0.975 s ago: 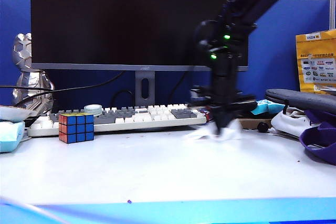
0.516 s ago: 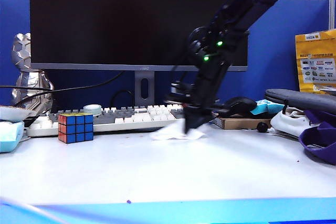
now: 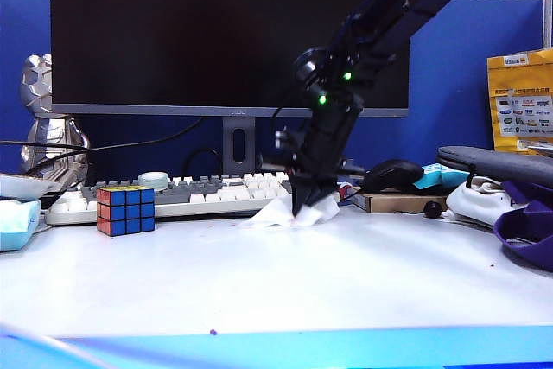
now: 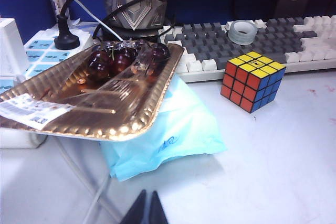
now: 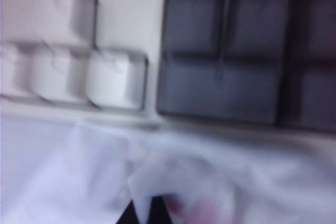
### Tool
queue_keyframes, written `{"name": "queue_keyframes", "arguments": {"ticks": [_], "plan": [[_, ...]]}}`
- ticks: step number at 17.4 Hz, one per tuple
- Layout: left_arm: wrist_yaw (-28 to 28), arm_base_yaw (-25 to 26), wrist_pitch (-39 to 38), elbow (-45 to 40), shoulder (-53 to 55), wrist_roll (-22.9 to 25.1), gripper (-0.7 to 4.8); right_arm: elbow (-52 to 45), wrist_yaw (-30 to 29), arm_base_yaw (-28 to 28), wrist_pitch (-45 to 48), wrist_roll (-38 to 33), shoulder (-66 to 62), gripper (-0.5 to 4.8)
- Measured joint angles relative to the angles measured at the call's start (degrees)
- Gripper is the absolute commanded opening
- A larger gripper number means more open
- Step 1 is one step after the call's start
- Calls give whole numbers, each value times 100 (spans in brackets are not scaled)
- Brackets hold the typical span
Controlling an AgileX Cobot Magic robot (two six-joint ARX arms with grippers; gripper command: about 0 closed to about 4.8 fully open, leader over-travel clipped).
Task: Use the wet wipes on the table to wipe the cherry juice off the table, then put the wipes back on the table.
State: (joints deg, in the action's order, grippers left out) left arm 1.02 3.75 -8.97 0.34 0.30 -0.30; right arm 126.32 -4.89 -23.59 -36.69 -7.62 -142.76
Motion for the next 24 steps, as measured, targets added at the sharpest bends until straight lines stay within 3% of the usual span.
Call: {"name": "queue_keyframes", "arguments": {"ticks": [4,6,12,14,20,24], "plan": [[2,0,0,0,0,2,-2,55,-1589,-94,111,-162,-2,-5],[2,0,0,0,0,0,-2,55,-1912,-234,238,-236,-26,-5],[0,0,0,0,0,2,-2,68,-262,-249,293,-610,-48,-5],[2,0,0,0,0,2,-2,68,-7,-243,284,-584,-55,-5],[2,0,2,0,0,2,-2,70,-603,-264,212,-520,-210,-5],[0,0,0,0,0,0,-2,70,-1871,-382,46,-448,-249,-5]]}}
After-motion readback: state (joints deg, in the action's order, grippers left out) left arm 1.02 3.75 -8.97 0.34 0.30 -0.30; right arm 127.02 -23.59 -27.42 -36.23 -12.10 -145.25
